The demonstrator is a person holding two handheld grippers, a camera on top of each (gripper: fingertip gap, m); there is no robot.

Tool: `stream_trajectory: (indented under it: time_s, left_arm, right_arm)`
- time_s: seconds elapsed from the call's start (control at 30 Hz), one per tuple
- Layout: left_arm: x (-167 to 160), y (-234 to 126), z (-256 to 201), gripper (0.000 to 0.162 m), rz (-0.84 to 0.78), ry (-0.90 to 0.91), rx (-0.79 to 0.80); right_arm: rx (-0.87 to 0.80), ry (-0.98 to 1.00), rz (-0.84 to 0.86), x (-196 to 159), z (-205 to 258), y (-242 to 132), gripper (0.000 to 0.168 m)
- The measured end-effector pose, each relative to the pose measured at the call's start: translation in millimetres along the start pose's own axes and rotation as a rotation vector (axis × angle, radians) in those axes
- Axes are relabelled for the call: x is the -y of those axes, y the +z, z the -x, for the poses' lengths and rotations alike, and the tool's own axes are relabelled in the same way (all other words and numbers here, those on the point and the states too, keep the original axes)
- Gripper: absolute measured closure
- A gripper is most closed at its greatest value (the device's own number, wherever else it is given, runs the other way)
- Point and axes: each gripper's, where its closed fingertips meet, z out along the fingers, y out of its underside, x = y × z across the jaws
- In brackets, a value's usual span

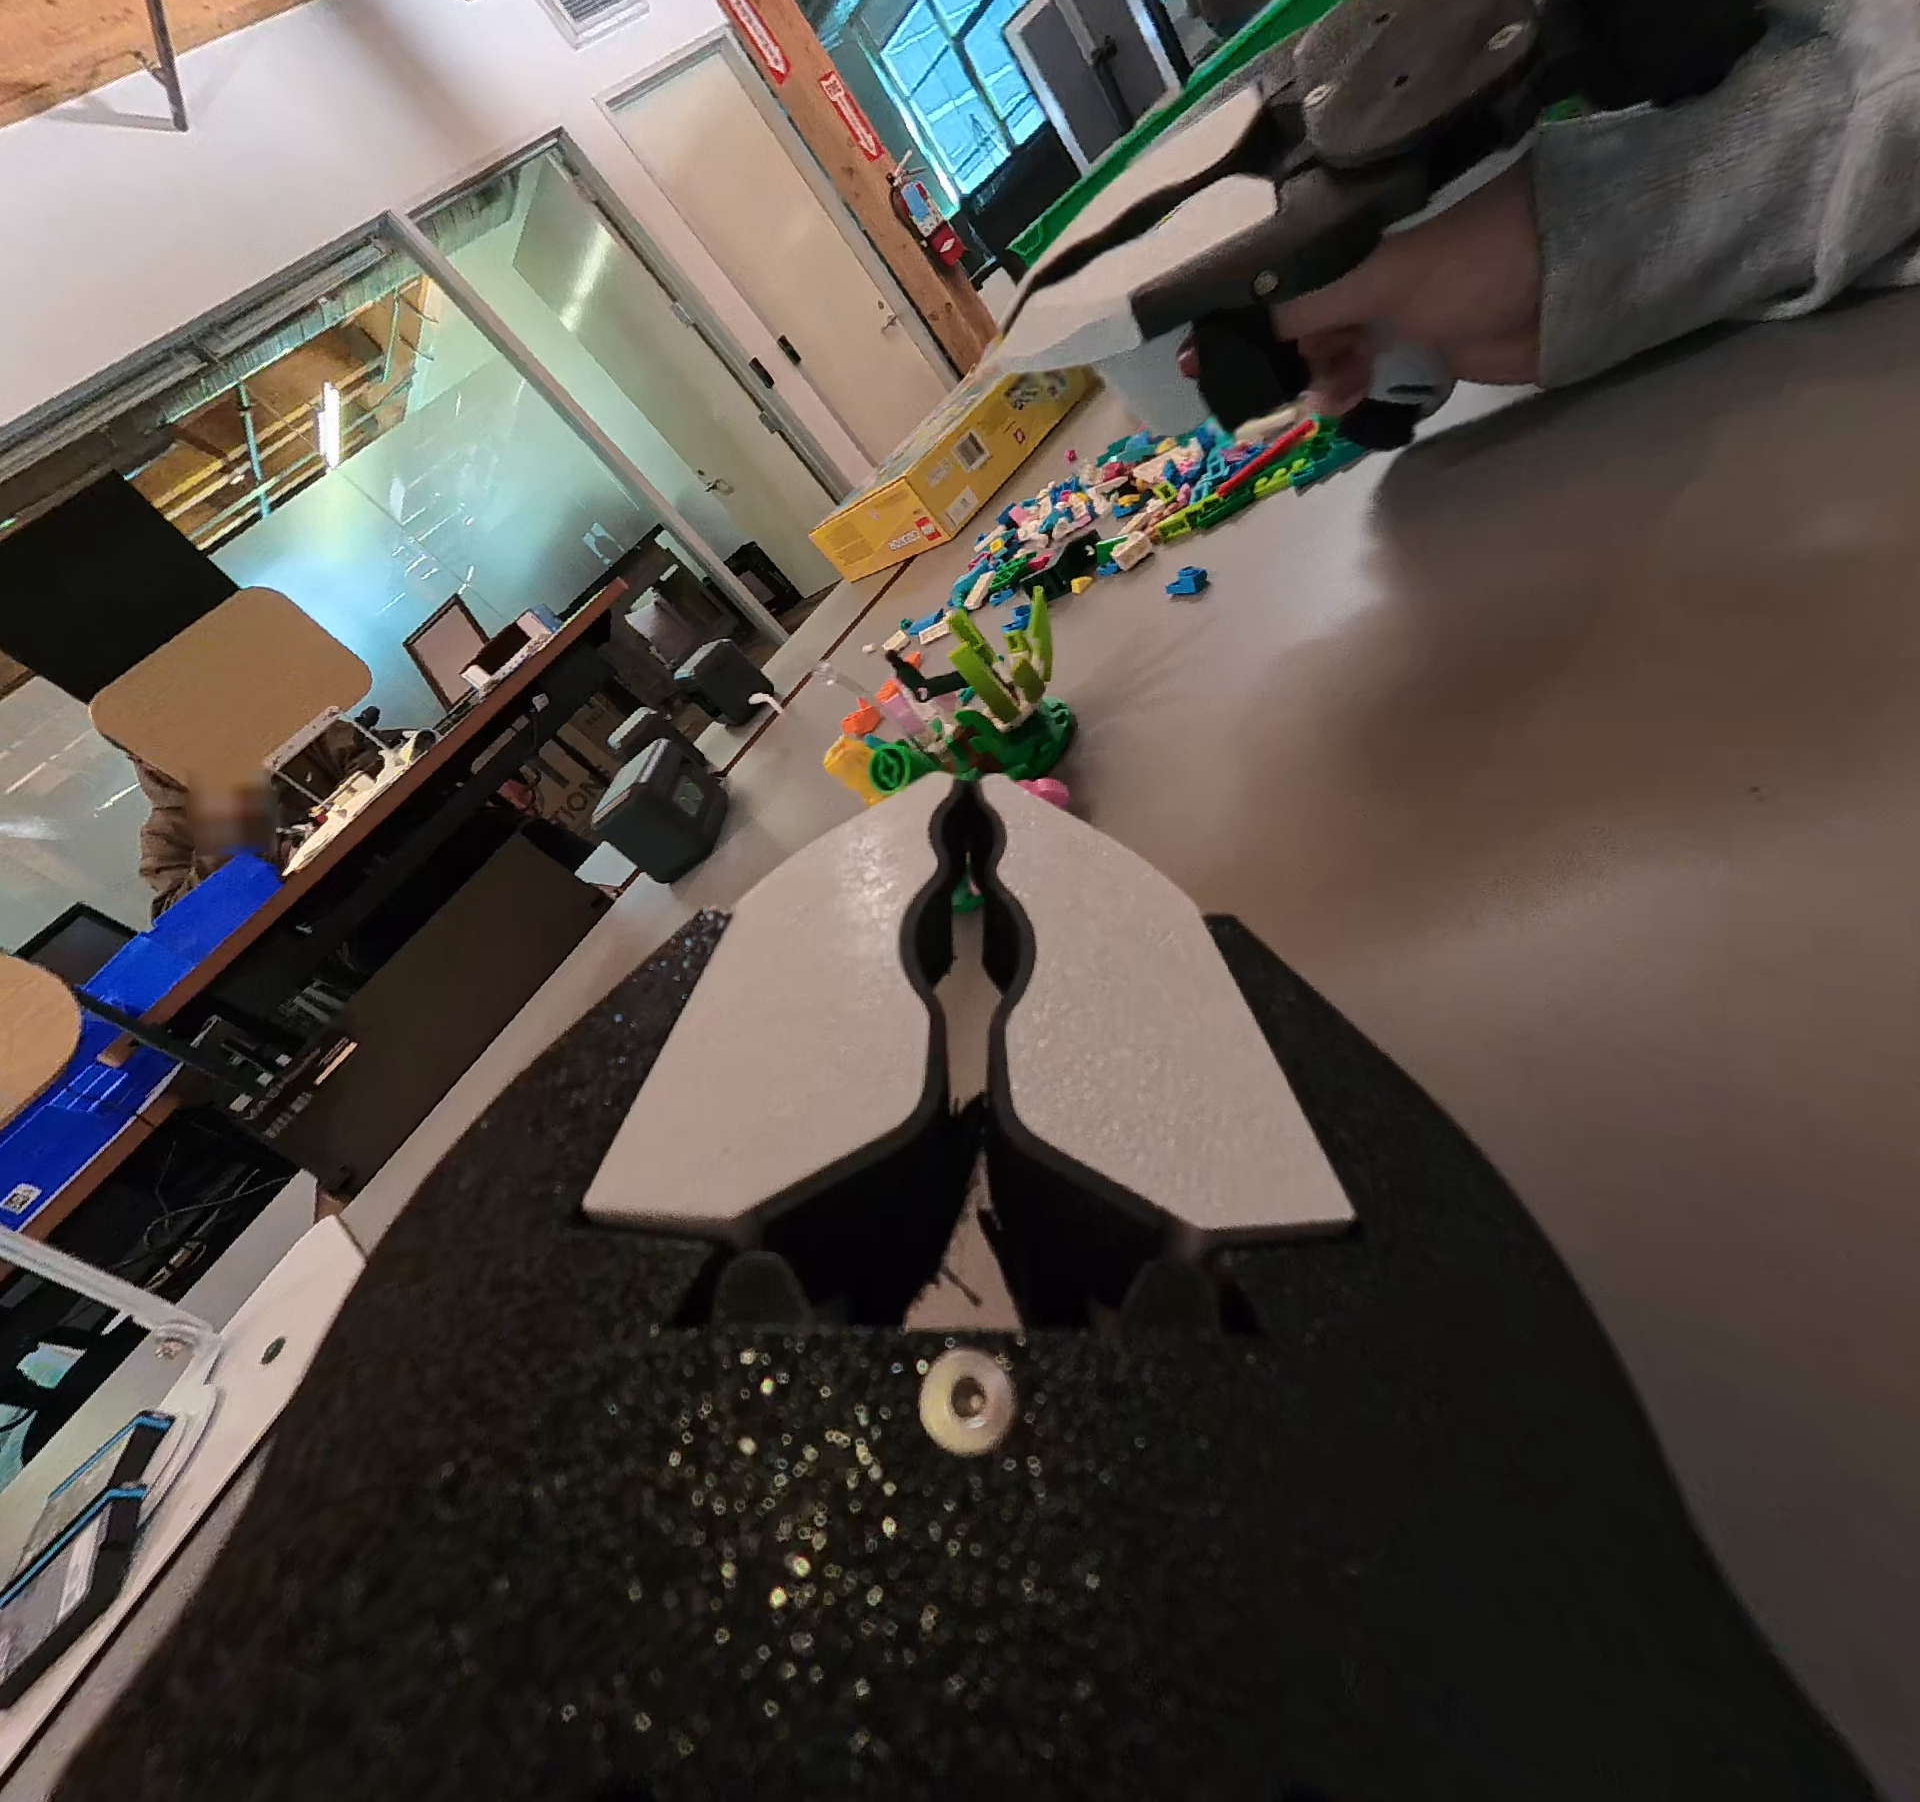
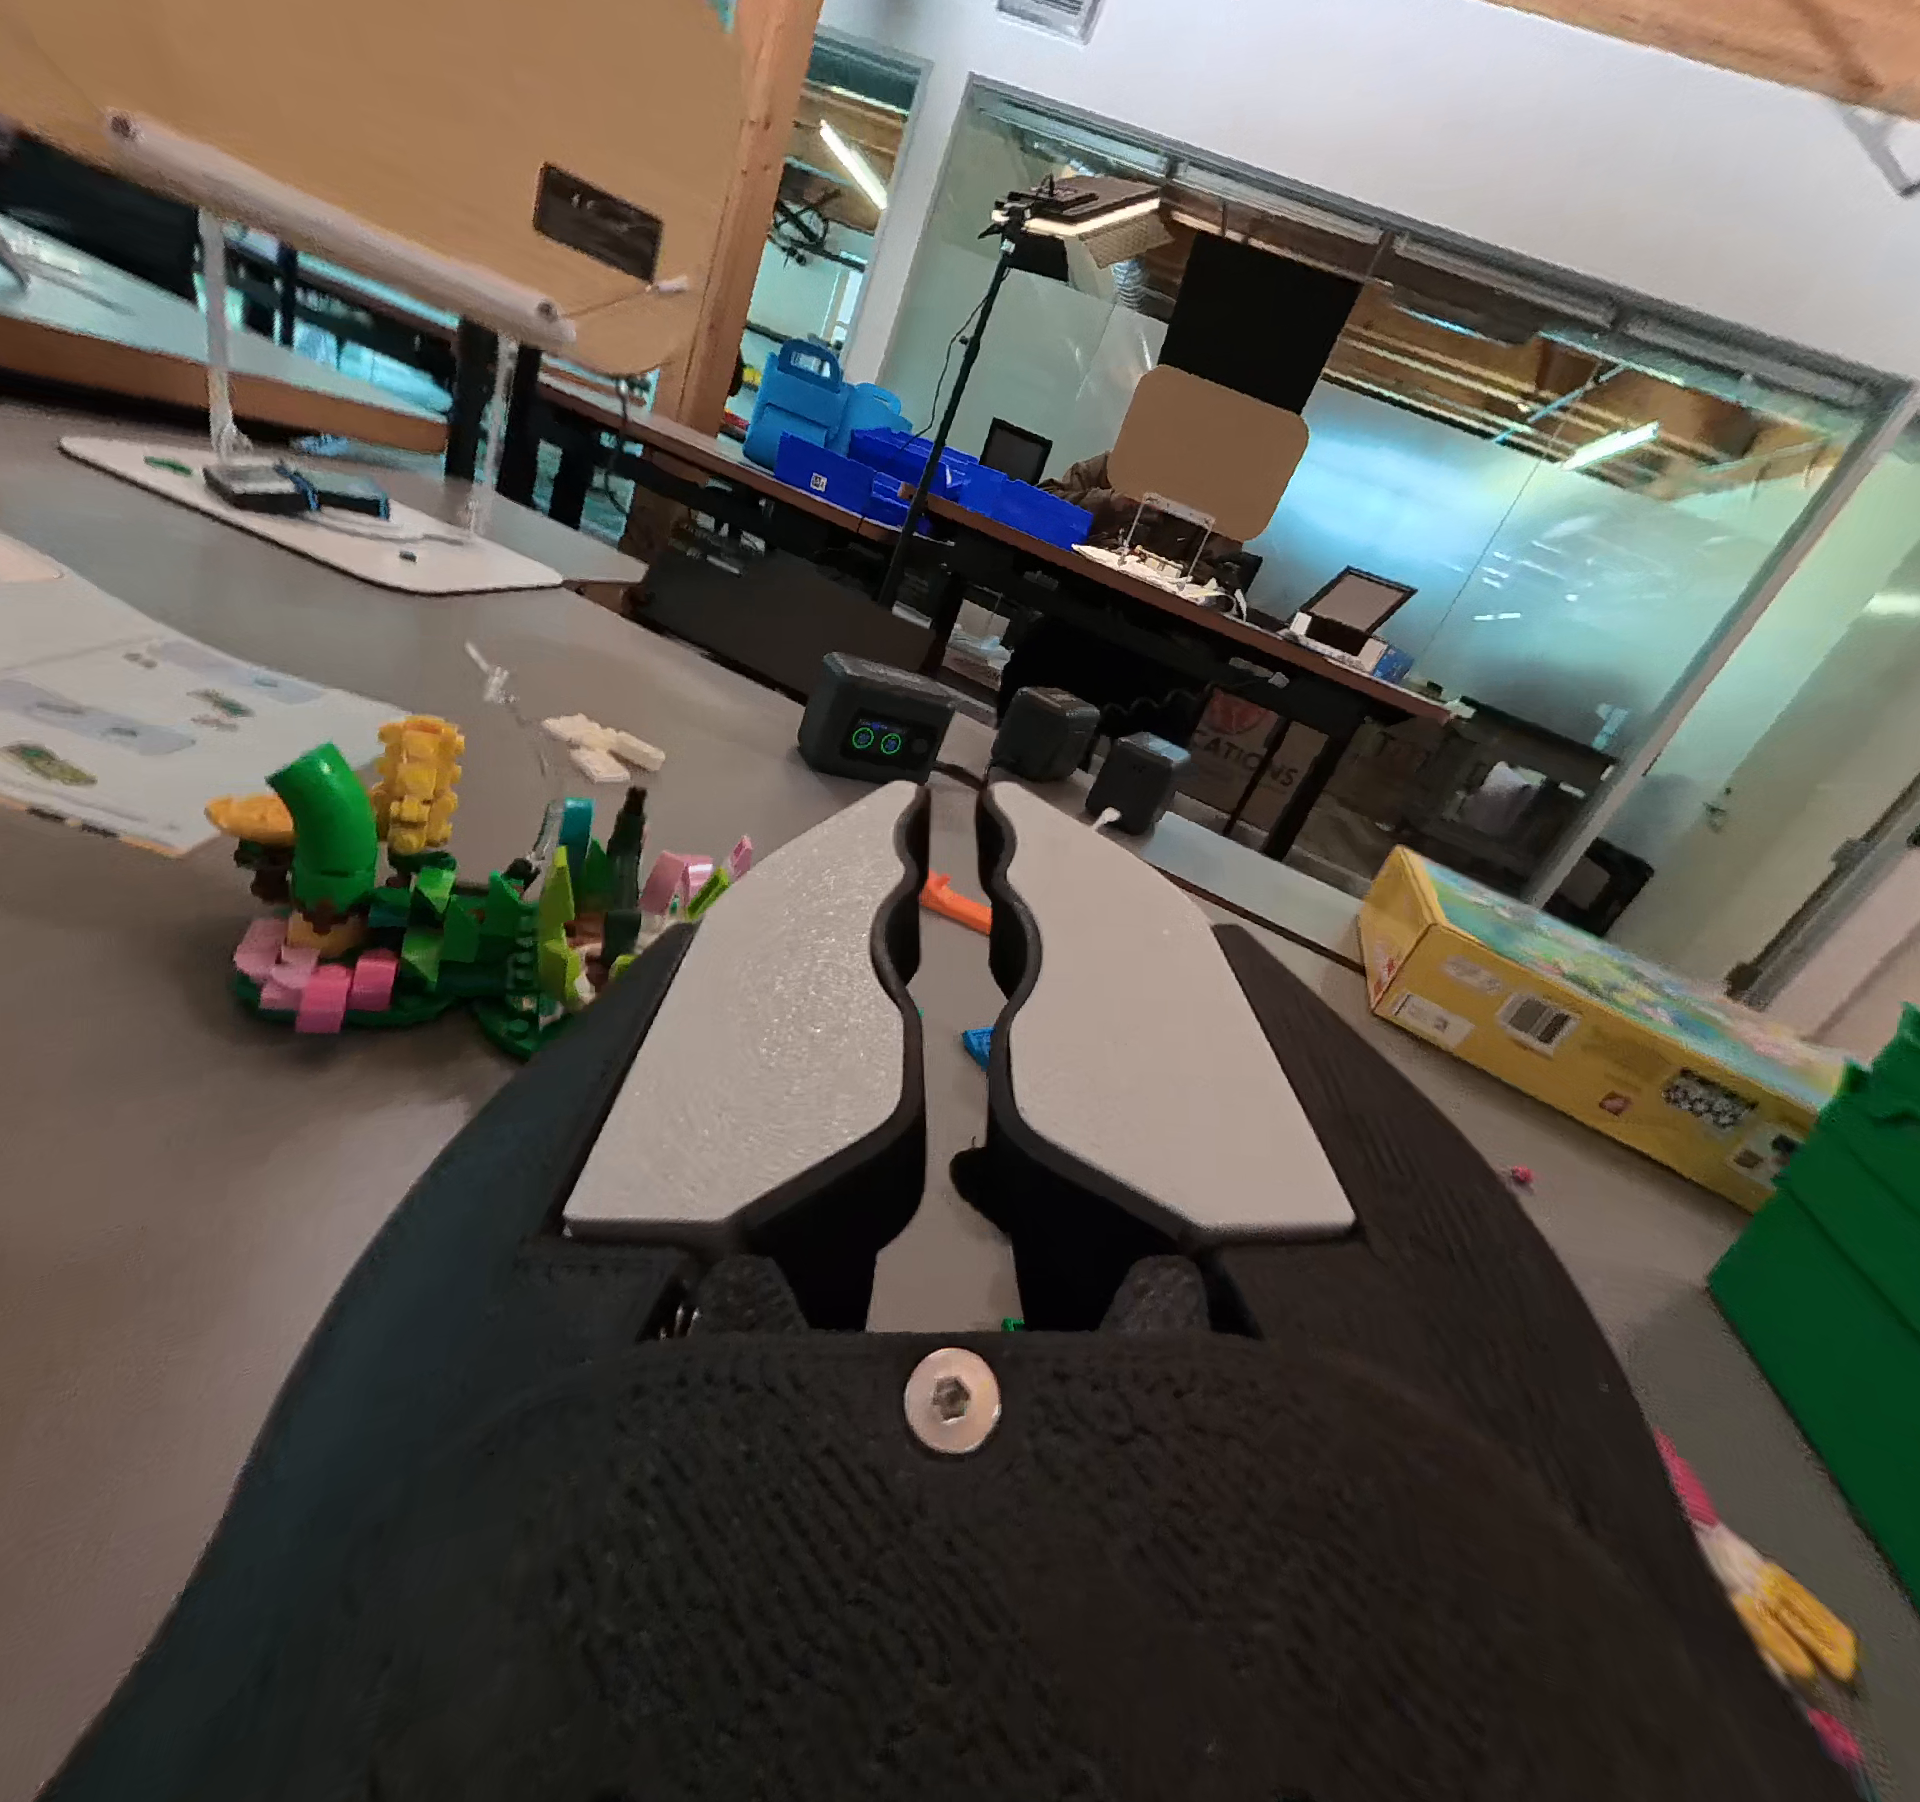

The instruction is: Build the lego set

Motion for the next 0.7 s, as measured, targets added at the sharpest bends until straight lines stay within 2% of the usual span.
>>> stream_trajectory:
  time_s: [0.27, 0.47, 0.7]
  left_arm:
    - [-3, -5, 25, 0.162, 0.011, -0.077, 0.136]
    - [0, -12, 43, 0.135, -0.029, -0.184, 0.21]
    - [-4, -12, 47, 0.129, -0.012, -0.205, 0.232]
  right_arm:
    - [0.007, 0.145, 0.055, -2, -39, 0, 0.15]
    - [0.029, 0.142, 0.24, -23, -70, -4, 0.145]
    - [-0.012, 0.14, 0.476, -53, -119, -29, 0.143]
